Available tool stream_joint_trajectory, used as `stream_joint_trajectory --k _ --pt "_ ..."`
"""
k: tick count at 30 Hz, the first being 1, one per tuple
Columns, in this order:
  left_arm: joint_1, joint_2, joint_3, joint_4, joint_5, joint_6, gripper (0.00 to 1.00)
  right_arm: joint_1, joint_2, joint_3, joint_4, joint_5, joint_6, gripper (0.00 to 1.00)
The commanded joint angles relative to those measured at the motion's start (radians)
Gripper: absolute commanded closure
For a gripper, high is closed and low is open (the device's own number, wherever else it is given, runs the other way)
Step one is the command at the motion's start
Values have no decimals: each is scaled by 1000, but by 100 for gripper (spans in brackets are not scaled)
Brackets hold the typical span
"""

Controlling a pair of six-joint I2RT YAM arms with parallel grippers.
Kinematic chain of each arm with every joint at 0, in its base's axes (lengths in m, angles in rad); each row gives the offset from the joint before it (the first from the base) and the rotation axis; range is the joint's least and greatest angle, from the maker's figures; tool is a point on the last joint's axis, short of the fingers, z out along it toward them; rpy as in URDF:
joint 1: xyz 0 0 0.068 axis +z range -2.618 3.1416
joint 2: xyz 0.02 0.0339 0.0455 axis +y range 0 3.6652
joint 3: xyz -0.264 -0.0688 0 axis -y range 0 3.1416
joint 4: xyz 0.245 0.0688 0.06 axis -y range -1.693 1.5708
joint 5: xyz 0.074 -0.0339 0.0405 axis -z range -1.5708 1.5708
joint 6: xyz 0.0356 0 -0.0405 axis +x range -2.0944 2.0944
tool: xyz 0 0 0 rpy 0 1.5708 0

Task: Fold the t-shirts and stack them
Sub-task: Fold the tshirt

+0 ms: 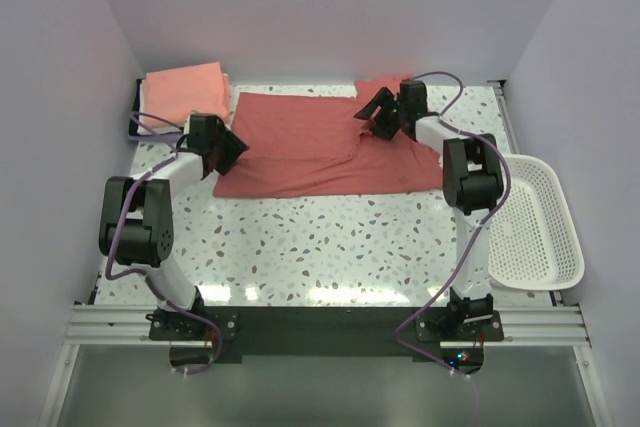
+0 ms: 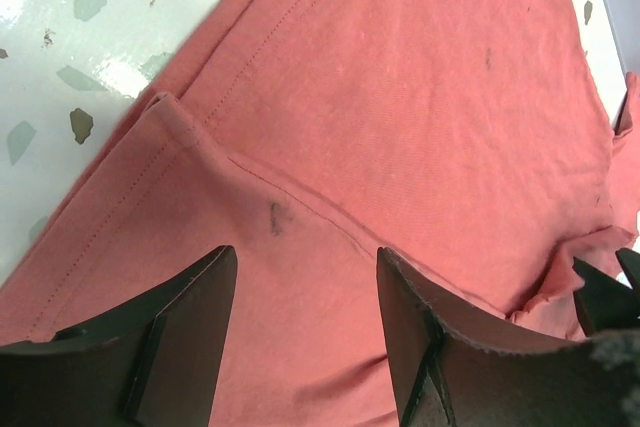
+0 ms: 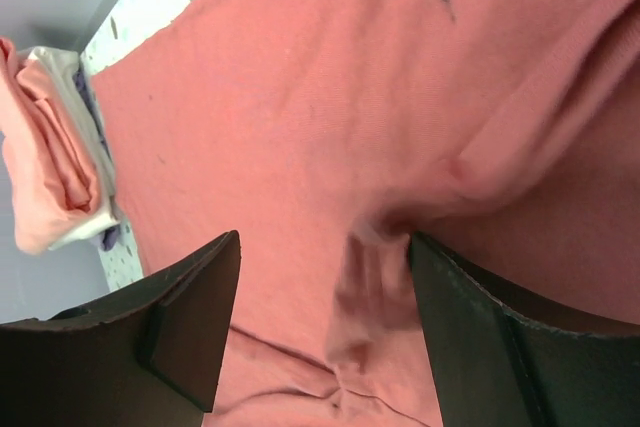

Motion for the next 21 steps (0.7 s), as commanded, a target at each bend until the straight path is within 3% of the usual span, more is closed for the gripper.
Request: stream_joint_trajectory --k 1,12,17,21 --pt "9 -31 24 13 0 31 37 5 4 58 69 -39 27 28" --pt "16 -40 40 -9 -14 49 37 5 9 62 85 -69 38 28" --pt "47 -141 -26 -27 -12 60 37 -1 -181 23 -190 119 -97 28" --pt "50 -250 -118 -39 -81 41 39 -15 -341 -147 -325 225 -166 28"
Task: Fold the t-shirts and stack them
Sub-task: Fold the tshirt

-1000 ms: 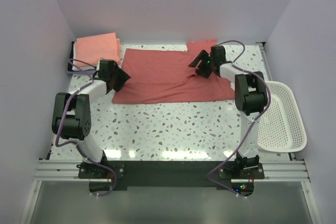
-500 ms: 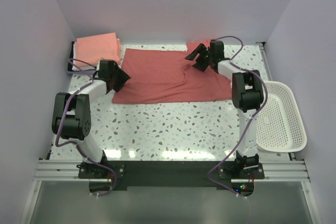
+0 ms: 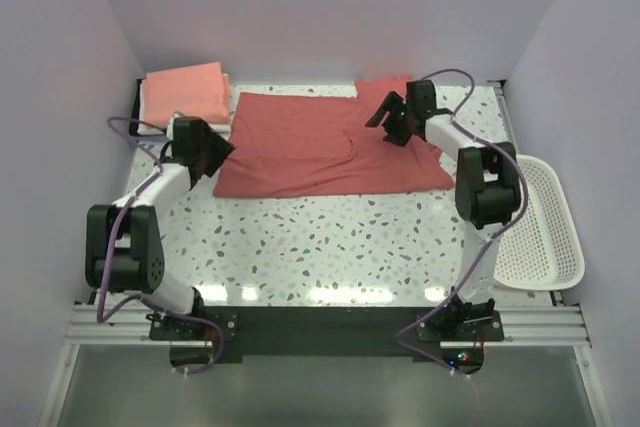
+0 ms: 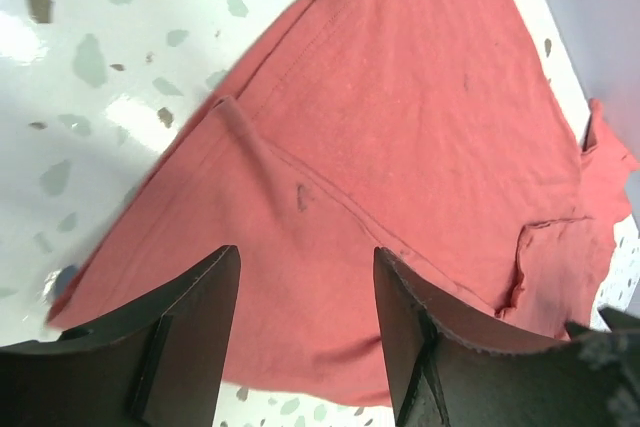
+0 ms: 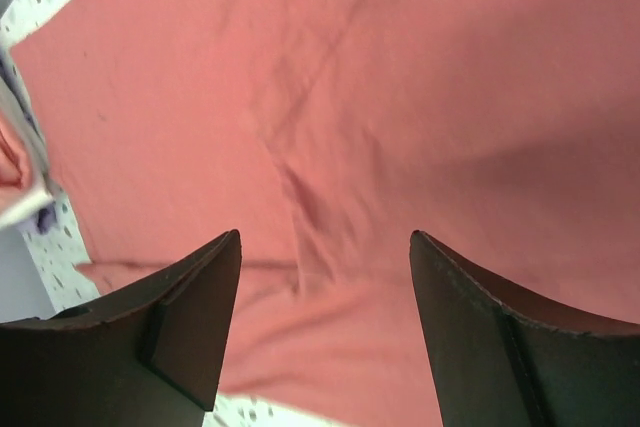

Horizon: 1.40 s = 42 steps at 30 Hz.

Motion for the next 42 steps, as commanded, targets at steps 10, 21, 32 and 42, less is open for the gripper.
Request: stream_joint_trajectory --k 10,21,32,42 --pt "-4 -299 -341 1 -154 -64 43 -26 -550 -592 -71 224 -31 30" --pt "-4 -245 -428 219 -95 -68 45 -67 -615 -745 -26 368 21 31" --pt "-4 -228 -473 282 -124 -68 45 -161 -571 -738 33 461 45 33" --pt "-4 -150 -467 313 -138 -72 46 -161 -519 -724 95 463 62 43"
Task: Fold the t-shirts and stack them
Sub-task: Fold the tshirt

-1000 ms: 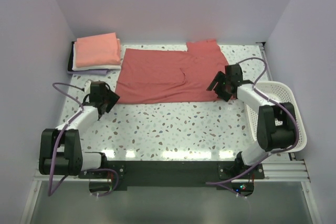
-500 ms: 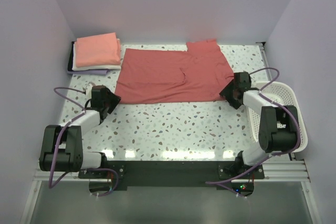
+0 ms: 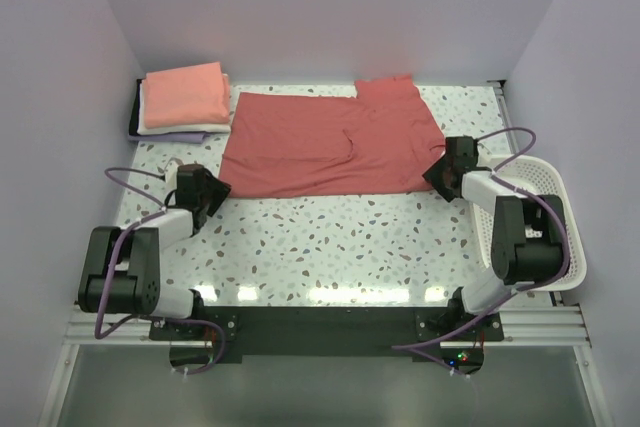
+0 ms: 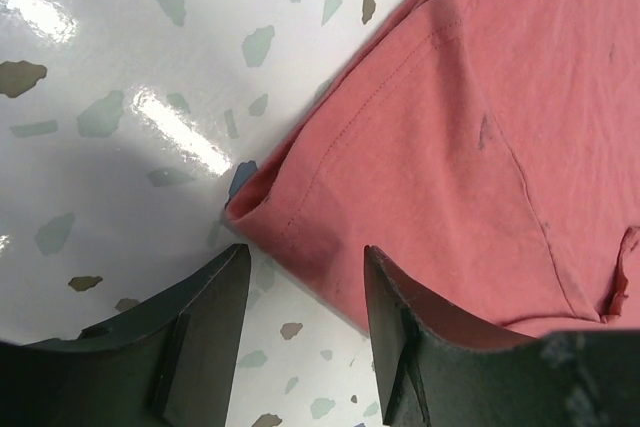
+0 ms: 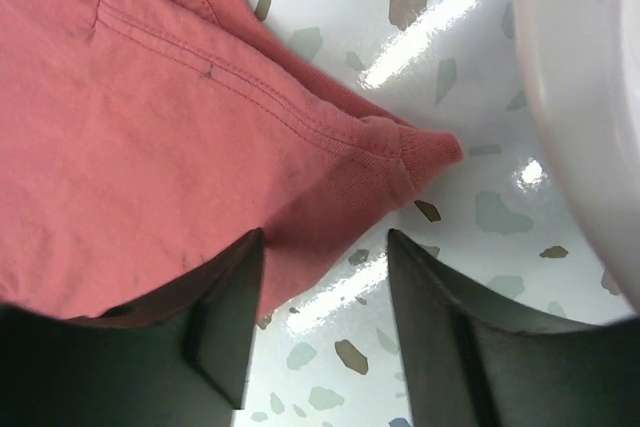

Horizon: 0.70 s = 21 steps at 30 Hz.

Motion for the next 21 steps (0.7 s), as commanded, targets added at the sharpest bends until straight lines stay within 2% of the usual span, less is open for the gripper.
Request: stream_joint_trajectory --k 1,4,5,6,8,9,10,12,13,15,21 --pt "-4 33 7 30 -37 -4 46 -4 29 31 47 52 18 48" --pt "-4 65 25 30 -49 -6 50 -5 43 51 44 58 13 57" --pt "-4 73 31 30 -49 -7 52 -5 47 58 46 61 13 57" --pt "-4 91 48 22 -51 -6 58 -4 49 62 44 59 10 58" --pt "-4 105 60 16 -65 -7 64 -5 58 81 35 61 5 64" --pt "-4 119 72 12 -68 -12 69 -5 58 87 32 58 7 67" --pt "-4 126 80 7 -72 -12 74 -5 58 88 29 58 7 78" --pt "-4 133 103 -21 -83 -21 88 -4 44 102 1 61 11 89" --pt "-4 133 109 -31 -88 -22 99 -5 43 114 -9 59 10 96" --pt "-4 111 122 -73 -106 -26 100 -4 20 127 -52 50 7 100" --pt "-4 -28 109 -231 -192 -29 100 -5 -104 111 -143 40 -12 100"
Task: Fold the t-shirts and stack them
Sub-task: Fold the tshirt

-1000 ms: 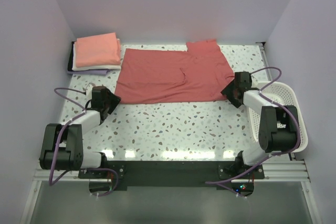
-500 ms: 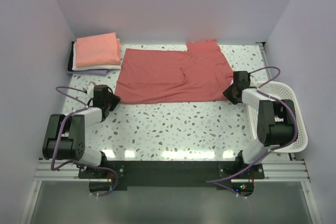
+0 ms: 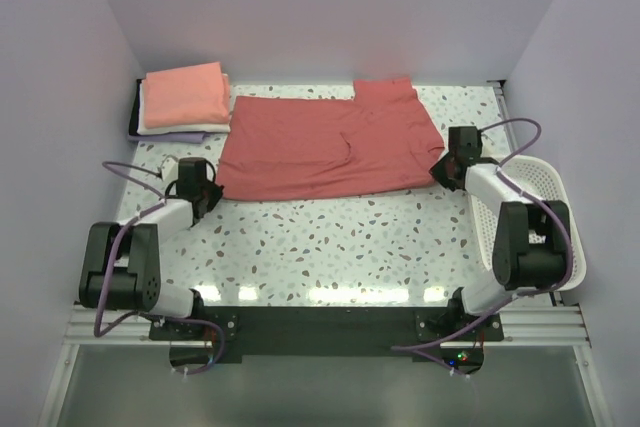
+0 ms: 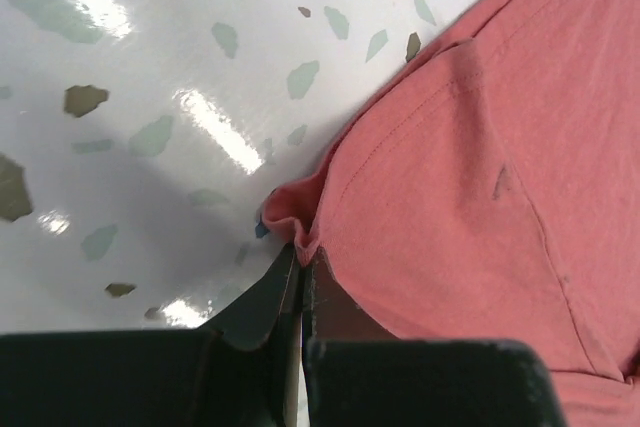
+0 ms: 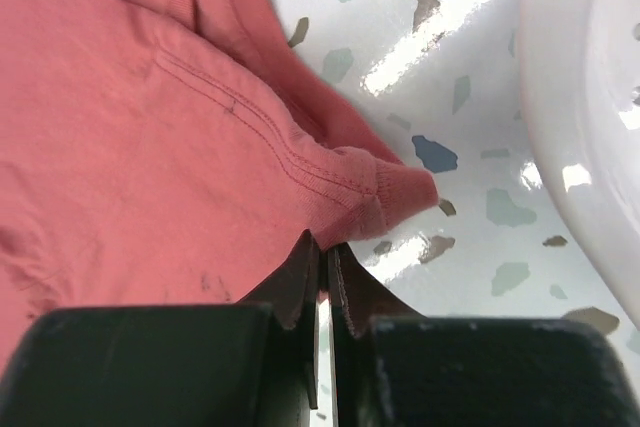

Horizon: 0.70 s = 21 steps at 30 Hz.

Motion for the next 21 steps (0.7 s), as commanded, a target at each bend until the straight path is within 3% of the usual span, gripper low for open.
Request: stream_joint_trajectory --k 1,10,21 --pt "1 -109 8 -125 -107 0 100 -2 -136 -8 -59 28 -18 100" --pt "1 -365 -122 -266 -151 5 100 -4 -350 -182 -139 -52 -41 100" --pt "2 -746 -268 -476 -159 -32 100 -5 -741 -338 -360 -148 -35 100"
